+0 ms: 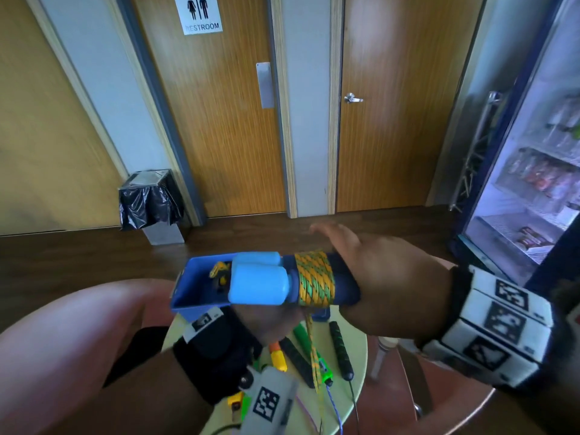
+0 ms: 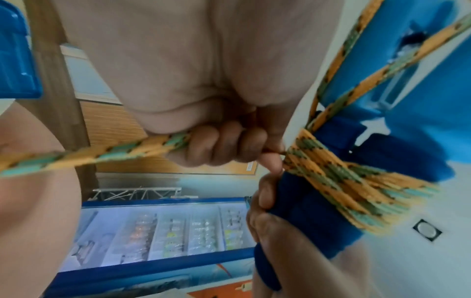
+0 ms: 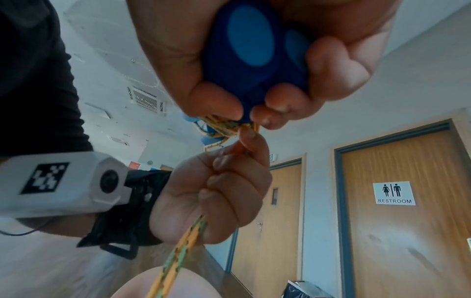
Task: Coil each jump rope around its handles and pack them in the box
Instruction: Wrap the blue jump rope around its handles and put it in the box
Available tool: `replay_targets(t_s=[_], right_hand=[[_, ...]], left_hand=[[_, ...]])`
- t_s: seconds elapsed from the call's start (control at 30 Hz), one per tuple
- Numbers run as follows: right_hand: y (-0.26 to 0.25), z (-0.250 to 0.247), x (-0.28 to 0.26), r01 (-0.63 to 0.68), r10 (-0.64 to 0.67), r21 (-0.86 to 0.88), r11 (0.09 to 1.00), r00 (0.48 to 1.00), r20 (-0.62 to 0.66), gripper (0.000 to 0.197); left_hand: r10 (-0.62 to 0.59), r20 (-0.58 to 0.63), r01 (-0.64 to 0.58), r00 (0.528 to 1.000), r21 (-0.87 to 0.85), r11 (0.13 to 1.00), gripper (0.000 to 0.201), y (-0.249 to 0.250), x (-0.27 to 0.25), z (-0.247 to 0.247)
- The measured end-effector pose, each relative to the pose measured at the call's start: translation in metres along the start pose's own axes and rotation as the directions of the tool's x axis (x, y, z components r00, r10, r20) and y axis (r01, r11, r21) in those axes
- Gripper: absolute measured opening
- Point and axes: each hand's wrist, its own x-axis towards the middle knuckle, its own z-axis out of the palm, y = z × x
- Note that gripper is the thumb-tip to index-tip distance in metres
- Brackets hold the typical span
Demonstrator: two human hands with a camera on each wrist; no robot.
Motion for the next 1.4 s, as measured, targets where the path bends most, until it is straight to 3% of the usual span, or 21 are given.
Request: replay_targets(t_s=[0.07,0.17,0.27,0.33,0.37,0.43,0.53,0.63,0.7,0.77,0.87,1.0,1.07,1.13,1.17,1.23,1.3,1.33,1.4], right_hand=[[-0.003,-0.001,0.0,-0.025,0.025,0.032,0.999,1.0,-0.002,0.093],[-0.004,0.0,0.003,-0.073,0.074,0.09,0.993,0.997,-0.004,0.092],[-0.009,0.005,0.006,-0.097,0.101,0.126,0.987,0.995,-0.021,0.086],[-0.01,0.009,0.008,-0.084,0.088,0.132,0.988,0.996,-0.024,0.083],[-0.012,0.009,0.009,-0.079,0.082,0.134,0.988,0.997,-0.015,0.082],[-0.01,0.009,0.012,-0.078,0.078,0.139,0.987,0.997,0.005,0.08],[-0.006,0.01,0.019,-0.094,0.092,0.17,0.981,0.996,0.021,0.081],[0.0,0.011,0.026,-0.115,0.123,0.23,0.966,0.992,-0.018,0.08],[0.004,0.012,0.03,-0.136,0.155,0.223,0.965,0.986,-0.069,0.076],[0.004,0.013,0.034,-0.162,0.179,0.139,0.977,0.977,-0.118,0.067],[-0.002,0.018,0.038,-0.177,0.175,-0.007,0.984,0.975,-0.138,0.06],[-0.01,0.026,0.037,-0.184,0.16,-0.125,0.975,0.971,-0.178,0.056],[-0.012,0.03,0.035,-0.18,0.164,-0.092,0.979,0.974,-0.157,0.05],[-0.014,0.037,0.033,-0.164,0.171,0.078,0.983,0.981,-0.097,0.054],[-0.014,0.039,0.032,-0.158,0.176,0.201,0.967,0.982,-0.074,0.059],[-0.013,0.045,0.03,-0.183,0.227,0.441,0.879,0.973,-0.049,0.057],[-0.011,0.051,0.028,-0.211,0.315,0.665,0.717,0.948,-0.038,0.033],[-0.01,0.054,0.027,-0.231,0.375,0.778,0.585,0.927,-0.007,0.025],[-0.009,0.06,0.027,-0.299,0.424,0.927,0.229,0.887,0.181,0.029]], left_hand=[[0.036,-0.152,-0.031,0.988,0.038,0.999,0.091,-0.006,0.002,0.009],[0.09,-0.152,-0.068,0.984,0.147,0.987,0.08,-0.002,0.001,0.033],[0.148,-0.232,-0.096,0.961,0.219,0.971,0.062,0.007,-0.003,0.037],[0.167,-0.359,-0.024,0.918,0.369,0.929,0.028,0.008,-0.008,0.029],[0.151,-0.441,0.081,0.885,0.465,0.882,0.013,0.011,-0.01,0.028],[0.154,-0.548,0.26,0.822,0.602,0.755,0.031,0.016,-0.018,0.022],[0.19,-0.521,0.273,0.832,0.683,0.677,0.039,0.014,-0.013,0.036],[0.297,-0.398,0.131,0.868,0.76,0.637,0.056,0.011,-0.005,0.054],[0.331,-0.329,0.06,0.884,0.784,0.618,0.041,0.011,-0.001,0.063],[0.355,-0.305,0.027,0.884,0.791,0.612,0.03,0.008,-0.001,0.068],[0.383,-0.32,0.021,0.867,0.79,0.613,0.039,0.004,-0.002,0.07],[0.377,-0.255,-0.022,0.89,0.803,0.595,0.052,0.007,-0.008,0.068],[0.396,-0.273,-0.071,0.877,0.742,0.667,0.051,0.008,-0.007,0.067],[0.372,-0.366,-0.096,0.853,0.591,0.801,0.03,0.011,-0.004,0.068],[0.337,-0.404,-0.095,0.851,0.512,0.854,0.033,0.011,-0.003,0.066],[0.296,-0.459,-0.088,0.838,0.421,0.903,0.043,0.009,-0.001,0.059],[0.327,-0.497,-0.119,0.804,0.404,0.907,0.04,0.013,0.0,0.057],[0.347,-0.51,-0.127,0.787,0.417,0.9,0.038,0.014,-0.001,0.057],[0.362,-0.531,-0.118,0.766,0.437,0.892,0.035,0.019,0.0,0.059]])
